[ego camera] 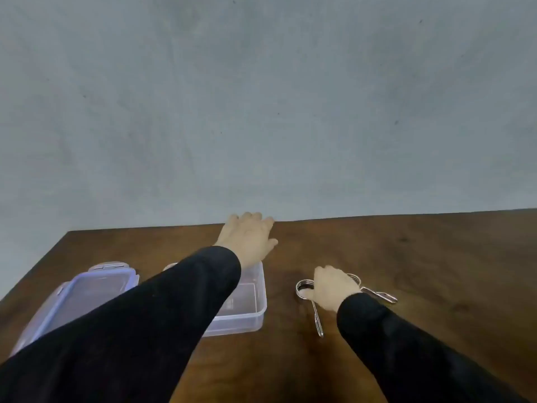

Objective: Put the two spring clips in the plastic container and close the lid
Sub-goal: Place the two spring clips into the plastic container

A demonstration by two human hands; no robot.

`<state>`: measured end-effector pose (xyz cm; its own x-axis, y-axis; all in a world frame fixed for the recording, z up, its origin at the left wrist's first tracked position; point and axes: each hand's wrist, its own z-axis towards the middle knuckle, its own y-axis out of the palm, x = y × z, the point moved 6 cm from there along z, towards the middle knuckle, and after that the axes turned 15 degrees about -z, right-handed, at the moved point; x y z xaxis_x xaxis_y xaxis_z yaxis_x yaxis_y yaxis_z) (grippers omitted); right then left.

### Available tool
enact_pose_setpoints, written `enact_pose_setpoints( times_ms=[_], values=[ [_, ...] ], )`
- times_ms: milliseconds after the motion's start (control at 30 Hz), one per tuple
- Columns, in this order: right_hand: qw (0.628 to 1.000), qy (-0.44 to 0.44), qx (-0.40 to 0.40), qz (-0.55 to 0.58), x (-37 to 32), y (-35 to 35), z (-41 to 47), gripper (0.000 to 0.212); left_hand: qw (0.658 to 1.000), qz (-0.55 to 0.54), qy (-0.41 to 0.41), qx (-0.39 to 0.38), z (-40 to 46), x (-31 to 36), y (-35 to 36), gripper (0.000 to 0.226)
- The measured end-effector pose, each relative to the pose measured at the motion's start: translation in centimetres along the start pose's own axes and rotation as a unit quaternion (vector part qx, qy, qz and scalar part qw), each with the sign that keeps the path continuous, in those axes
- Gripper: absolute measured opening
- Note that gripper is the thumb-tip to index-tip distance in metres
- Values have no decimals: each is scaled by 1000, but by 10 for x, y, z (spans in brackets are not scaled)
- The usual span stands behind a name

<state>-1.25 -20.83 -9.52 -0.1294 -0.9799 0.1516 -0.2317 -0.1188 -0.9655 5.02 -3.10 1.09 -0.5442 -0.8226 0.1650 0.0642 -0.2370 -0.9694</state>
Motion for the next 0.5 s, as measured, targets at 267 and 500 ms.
enact_pose_setpoints(
  times_ms=[267,500],
  values=[
    [999,40,23,14,0,43,7,51,998,-18,-55,-8,-31,-27,34,47],
    [997,15,55,51,-10,35,20,38,991,-32,-118,52,-60,-85,6,52]
  ],
)
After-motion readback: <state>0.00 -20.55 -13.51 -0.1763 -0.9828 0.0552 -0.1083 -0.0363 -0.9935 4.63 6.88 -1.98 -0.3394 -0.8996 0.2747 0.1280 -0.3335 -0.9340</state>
